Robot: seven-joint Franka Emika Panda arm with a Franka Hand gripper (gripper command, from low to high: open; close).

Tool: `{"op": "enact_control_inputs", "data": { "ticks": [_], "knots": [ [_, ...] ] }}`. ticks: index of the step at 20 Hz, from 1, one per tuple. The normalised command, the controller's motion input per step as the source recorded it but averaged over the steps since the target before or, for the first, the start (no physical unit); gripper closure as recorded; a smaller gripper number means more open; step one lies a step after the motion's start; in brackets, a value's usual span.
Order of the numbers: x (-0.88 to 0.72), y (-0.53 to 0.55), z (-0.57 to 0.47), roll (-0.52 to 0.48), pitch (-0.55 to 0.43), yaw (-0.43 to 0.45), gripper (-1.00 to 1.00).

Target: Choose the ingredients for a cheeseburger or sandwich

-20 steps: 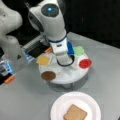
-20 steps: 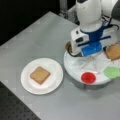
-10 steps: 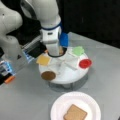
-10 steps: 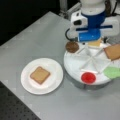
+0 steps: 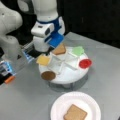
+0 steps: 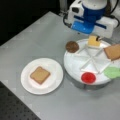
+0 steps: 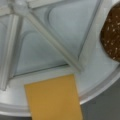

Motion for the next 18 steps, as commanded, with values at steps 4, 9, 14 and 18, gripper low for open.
{"op": "enact_control_inputs", "data": {
  "ticks": [4,9,14,18],
  "knots": [
    [0.01,-0.34,-0.12,0.304,0.036,-0.333,-1.00],
    [-0.06,-0.25,-0.10,0.413,-0.068,-0.182,-1.00],
    [-0.17,-0.13,-0.16,0.211,-0.050,-0.019,-1.00],
    [-0.13,-0.03,-0.17,0.100,-0.047,0.038,-1.00]
  ]
}}
